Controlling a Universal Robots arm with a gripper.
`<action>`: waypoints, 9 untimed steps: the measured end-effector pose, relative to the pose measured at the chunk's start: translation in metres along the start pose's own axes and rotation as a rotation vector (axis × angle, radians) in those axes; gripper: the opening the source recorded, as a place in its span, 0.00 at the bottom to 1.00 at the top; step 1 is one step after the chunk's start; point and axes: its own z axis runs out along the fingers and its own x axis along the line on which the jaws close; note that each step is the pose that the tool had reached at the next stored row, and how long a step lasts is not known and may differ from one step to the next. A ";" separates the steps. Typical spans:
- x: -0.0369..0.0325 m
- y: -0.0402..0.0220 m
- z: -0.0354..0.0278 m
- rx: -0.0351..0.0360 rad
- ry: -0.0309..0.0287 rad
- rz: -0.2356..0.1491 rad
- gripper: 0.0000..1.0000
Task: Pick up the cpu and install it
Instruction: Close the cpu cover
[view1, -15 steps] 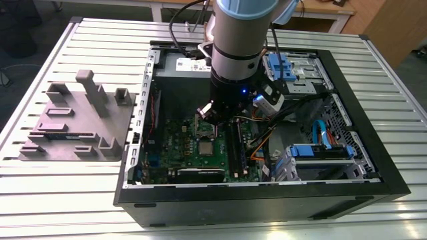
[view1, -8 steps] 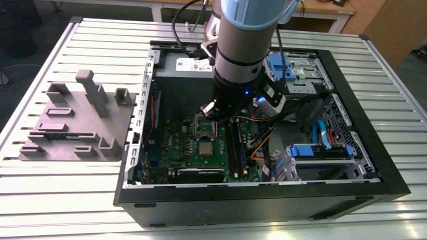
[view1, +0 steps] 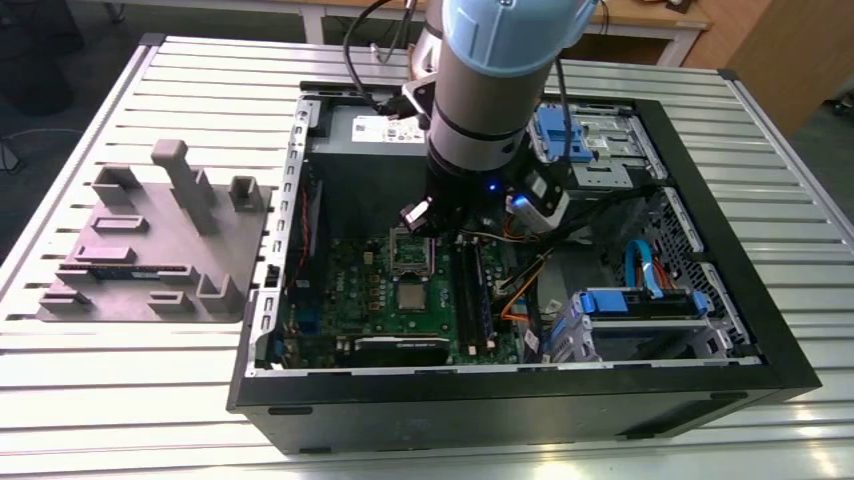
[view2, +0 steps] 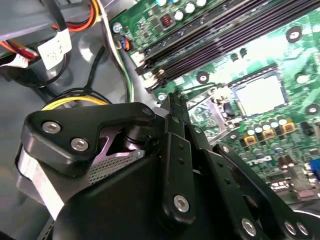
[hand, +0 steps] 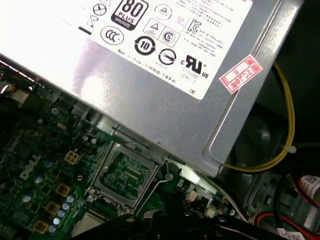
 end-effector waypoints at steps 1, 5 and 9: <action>0.0000 -0.0001 0.0008 -0.0014 0.0008 -0.009 0.10; 0.0004 -0.0005 0.0030 -0.0078 0.0084 -0.070 0.10; -0.0010 -0.0004 0.0063 -0.0250 -0.0020 -0.070 0.10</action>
